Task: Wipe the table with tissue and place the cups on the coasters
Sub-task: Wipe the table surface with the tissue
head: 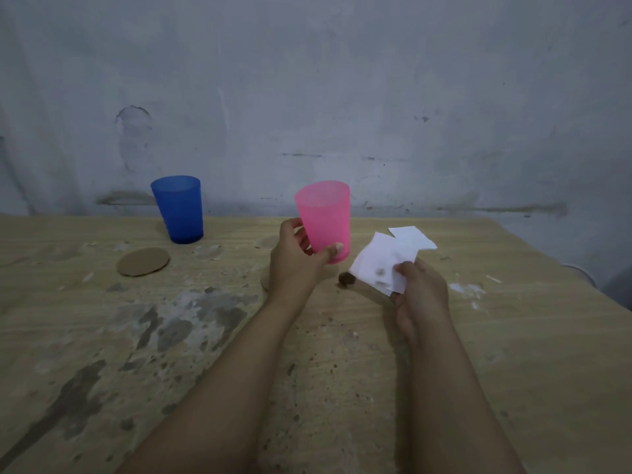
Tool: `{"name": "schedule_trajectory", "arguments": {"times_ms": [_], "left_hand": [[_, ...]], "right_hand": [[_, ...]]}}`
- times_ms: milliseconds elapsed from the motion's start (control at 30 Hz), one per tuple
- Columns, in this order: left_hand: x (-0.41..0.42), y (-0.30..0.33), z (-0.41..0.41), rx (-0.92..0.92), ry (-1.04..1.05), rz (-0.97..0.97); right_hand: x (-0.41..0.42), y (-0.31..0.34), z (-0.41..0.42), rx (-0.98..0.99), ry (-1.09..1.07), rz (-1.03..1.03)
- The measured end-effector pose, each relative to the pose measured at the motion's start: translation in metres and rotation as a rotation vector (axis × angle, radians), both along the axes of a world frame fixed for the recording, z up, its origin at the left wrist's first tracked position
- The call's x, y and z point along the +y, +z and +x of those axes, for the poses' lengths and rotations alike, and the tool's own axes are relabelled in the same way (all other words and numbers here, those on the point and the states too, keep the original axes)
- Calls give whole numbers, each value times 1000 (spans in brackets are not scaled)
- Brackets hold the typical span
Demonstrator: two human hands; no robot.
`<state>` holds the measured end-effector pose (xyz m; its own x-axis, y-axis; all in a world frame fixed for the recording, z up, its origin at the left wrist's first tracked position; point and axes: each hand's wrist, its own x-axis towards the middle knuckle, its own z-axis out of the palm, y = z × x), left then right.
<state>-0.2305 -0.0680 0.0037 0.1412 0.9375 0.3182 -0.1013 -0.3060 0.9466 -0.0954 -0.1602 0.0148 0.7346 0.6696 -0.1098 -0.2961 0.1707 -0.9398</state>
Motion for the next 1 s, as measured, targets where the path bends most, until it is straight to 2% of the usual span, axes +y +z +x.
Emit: {"name": "schedule_trajectory", "arguments": {"times_ms": [233,433,733,800,933,1000], "left_hand": [[34,2,5,190,-139,-10],[58,6,12,415,-177,5],[61,12,6,503,-270,-74],[54,12,0,472,-181,-59],[28,12,-15,297,107,29],[11,9,-18,227,94,27]], "right_hand": [[7,-7,-6,-218,-40,-86],[6,-10,-2,-284,-52,-89],[8,-15,0,-283,6,-29],[8,-15,-1,-276,20,-18],[9,-11,-6,-260,78,-3],[9,-10,-8,-262,118,-4]]}}
